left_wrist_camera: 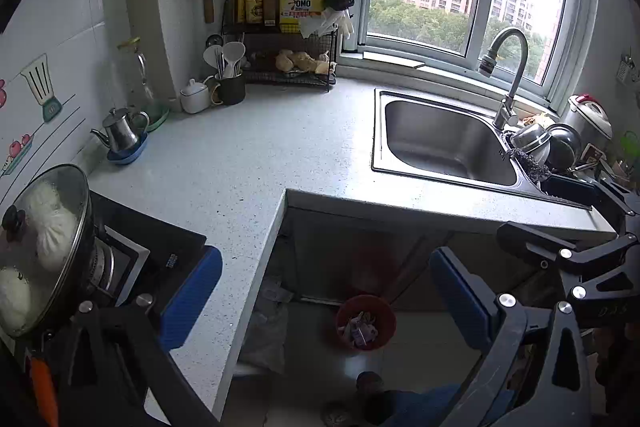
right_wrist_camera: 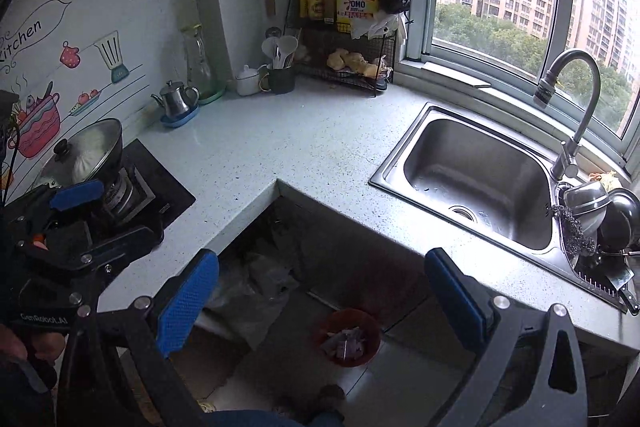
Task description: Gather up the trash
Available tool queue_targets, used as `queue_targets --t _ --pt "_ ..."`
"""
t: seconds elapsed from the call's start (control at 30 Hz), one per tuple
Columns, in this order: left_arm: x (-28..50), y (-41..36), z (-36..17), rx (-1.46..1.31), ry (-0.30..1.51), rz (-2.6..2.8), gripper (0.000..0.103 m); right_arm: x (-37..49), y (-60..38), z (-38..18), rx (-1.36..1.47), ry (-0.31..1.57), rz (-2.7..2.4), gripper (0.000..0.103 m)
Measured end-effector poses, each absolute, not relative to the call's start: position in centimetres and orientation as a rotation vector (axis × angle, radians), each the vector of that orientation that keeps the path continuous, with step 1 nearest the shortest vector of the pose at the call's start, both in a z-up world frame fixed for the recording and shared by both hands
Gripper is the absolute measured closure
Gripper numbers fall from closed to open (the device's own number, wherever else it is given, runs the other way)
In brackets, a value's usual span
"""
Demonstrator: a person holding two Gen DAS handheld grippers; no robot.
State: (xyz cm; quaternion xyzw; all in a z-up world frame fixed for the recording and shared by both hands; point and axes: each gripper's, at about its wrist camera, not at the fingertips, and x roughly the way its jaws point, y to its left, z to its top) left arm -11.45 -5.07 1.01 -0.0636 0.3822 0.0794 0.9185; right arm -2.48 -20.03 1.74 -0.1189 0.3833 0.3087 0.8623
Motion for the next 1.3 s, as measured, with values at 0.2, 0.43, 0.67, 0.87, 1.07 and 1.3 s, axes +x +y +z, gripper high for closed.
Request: queue_targets --t 0.2,0.43,0.67,0.87,1.07,1.3 --pt "-12.0 -5.3 0.8 -0.13 0.8 0.142 0.0 -3.1 -19.9 1.6 -0.255 0.805 0.639 0.001" --pt "-12.0 -5.7 0.6 -0.142 0.809 0.129 0.0 -3.3 -20.5 1.5 -0.249 0.811 0.634 0.001" --pt "-11.9 -6.1 0.5 -0.144 0.812 0.119 0.0 -3.3 -20.8 1.4 -0.245 0.82 0.633 0.001" --pt "-11.8 -6.4 0.5 -0.121 0.804 0.127 0.0 -3.3 -20.9 1.4 -0.249 0.82 0.63 0.001" --pt "-11.7 -6.3 0.3 -0.117 0.809 0.135 0.0 -3.5 -20.9 1.4 -0.248 0.824 0.635 0.001" --pt "-11.5 -6.4 0.2 -0.105 0.812 0.145 0.0 -3.5 -20.7 1.5 -0.252 0.822 0.642 0.001"
